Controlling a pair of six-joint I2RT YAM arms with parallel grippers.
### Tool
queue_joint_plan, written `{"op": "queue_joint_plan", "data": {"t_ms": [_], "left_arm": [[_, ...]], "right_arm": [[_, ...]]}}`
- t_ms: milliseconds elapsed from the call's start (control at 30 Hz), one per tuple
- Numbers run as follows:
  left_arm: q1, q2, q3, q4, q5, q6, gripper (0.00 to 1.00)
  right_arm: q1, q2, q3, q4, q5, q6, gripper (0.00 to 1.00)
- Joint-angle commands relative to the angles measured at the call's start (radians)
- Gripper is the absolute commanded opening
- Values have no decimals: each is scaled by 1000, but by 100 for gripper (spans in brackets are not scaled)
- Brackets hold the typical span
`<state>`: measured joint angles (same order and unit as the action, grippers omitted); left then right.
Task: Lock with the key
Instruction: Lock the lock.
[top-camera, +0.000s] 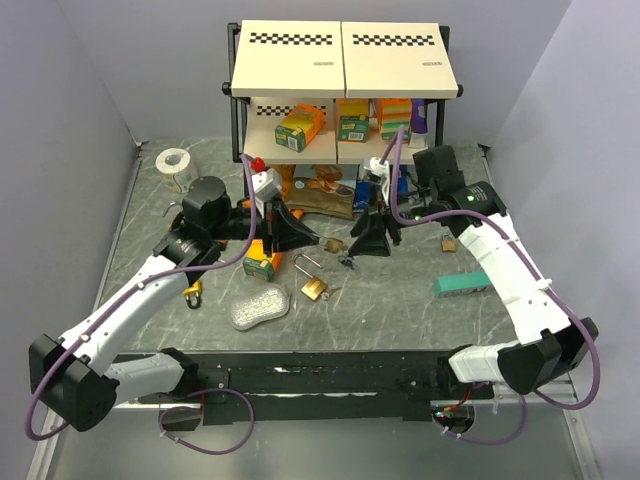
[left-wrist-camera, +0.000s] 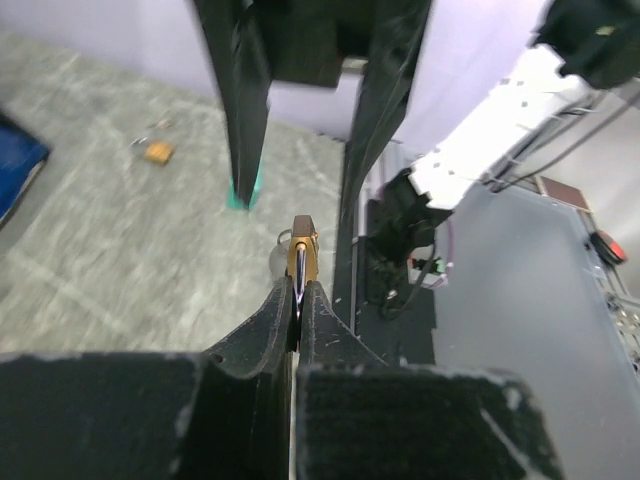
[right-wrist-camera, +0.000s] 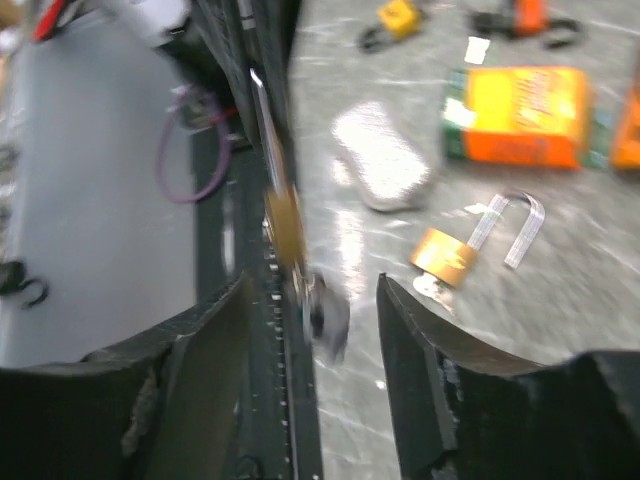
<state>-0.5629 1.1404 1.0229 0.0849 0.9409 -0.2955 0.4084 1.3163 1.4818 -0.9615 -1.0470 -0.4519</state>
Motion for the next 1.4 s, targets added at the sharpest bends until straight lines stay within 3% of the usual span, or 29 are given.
{"op": "queue_joint_plan", "data": {"t_ms": [0, 700, 1033, 1367], "left_arm": [[34, -37, 26, -34, 27, 36, 1], [11, -48, -7, 68, 53, -44, 1], [8, -42, -10, 65, 47, -27, 1], [8, -22, -12, 58, 55, -13, 1]], "right_arm": [[-28, -66, -24, -22, 48, -62, 65], [33, -48, -11, 50, 42, -21, 54], [67, -25, 6, 20, -2, -68, 25], [73, -42, 3, -13, -27, -111, 22]]}}
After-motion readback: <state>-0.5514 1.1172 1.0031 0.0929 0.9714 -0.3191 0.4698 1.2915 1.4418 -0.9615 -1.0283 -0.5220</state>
